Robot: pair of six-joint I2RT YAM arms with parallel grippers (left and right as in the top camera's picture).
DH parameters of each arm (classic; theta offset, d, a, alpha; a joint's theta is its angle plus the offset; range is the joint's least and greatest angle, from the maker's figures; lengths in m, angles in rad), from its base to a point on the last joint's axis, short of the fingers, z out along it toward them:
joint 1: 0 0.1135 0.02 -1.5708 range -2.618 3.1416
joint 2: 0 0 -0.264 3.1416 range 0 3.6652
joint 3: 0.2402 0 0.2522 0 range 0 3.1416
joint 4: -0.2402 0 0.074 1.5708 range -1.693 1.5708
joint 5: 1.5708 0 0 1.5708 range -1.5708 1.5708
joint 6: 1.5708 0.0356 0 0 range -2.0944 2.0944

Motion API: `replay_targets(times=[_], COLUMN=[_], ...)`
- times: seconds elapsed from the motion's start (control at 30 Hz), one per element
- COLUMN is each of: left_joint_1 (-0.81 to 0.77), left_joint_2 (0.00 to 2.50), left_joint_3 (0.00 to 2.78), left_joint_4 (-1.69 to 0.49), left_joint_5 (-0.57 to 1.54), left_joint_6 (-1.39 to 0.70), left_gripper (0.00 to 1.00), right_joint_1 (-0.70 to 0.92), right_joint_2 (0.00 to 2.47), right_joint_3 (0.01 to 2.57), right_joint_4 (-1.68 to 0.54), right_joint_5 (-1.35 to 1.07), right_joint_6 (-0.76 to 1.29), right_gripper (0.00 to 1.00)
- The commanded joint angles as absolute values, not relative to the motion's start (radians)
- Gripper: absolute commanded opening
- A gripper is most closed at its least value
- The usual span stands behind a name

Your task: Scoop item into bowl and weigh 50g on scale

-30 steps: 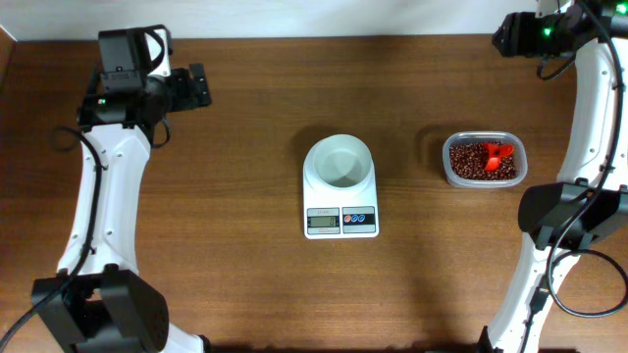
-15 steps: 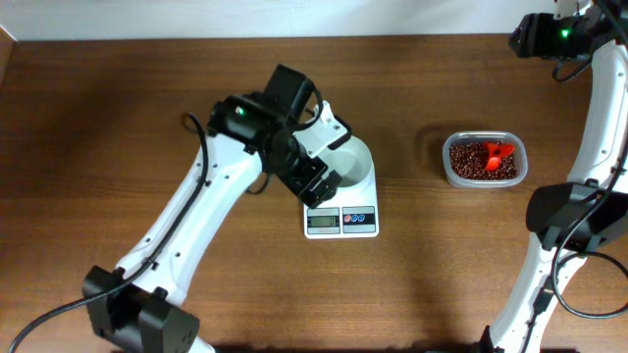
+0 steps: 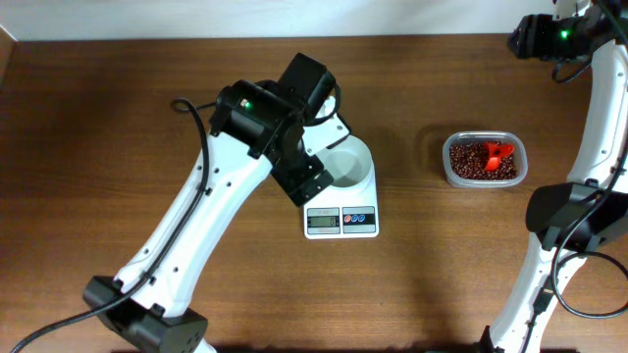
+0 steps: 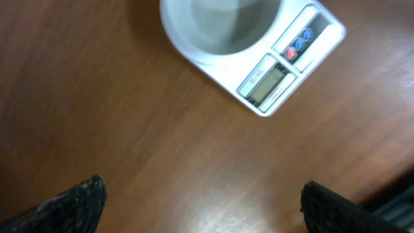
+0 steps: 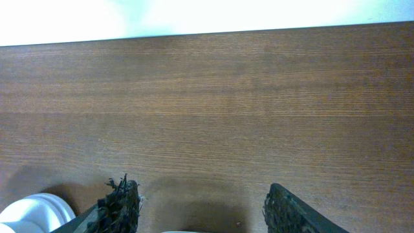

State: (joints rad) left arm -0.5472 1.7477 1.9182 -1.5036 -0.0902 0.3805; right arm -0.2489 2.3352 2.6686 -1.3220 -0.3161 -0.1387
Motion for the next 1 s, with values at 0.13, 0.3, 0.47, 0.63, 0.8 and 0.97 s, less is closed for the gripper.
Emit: replay_targets(times=[0.13,0.3,0.47,0.63,0.8,0.97], left_joint_1=[-0.528,-0.481,-0.435,-0.436,-0.431,-0.4], left_joint_2=[1.752,1.752,1.752,1.752,1.752,1.752], left_joint_3=[1.755,1.755,1.755,1.755,1.755,1.755], left_joint_4=[-1.374,-1.353,-1.296,-1.34,-1.464,-1.483], left_joint_5=[-0.149,-0.098,-0.084,0.04,0.167,0.215], left_joint_6=[0.444,0.564,0.691,0.985,1.272,1.254], left_gripper=[0.99,0.99,0.99,0.99,0.99,0.99], right_joint_1=[-0.249,-0.249,-0.249,-0.249,-0.249,-0.249], right_joint_2=[2.329,2.329,2.329,2.329,2.329,2.329], right_joint_3=[2.686,2.686,2.686,2.686,2.686,2.686], right_joint_4=[-1.32,-1.32,-1.321,-1.321,-1.324,-1.331], right_joint_5=[-0.333,-0.332,-0.332,-0.329,-0.329,-0.329], right_joint_6=[-0.142,-0.142,-0.142,-0.142,-0.142,-0.142], right_gripper=[0.64,0.64,0.64,0.64,0.64,0.64])
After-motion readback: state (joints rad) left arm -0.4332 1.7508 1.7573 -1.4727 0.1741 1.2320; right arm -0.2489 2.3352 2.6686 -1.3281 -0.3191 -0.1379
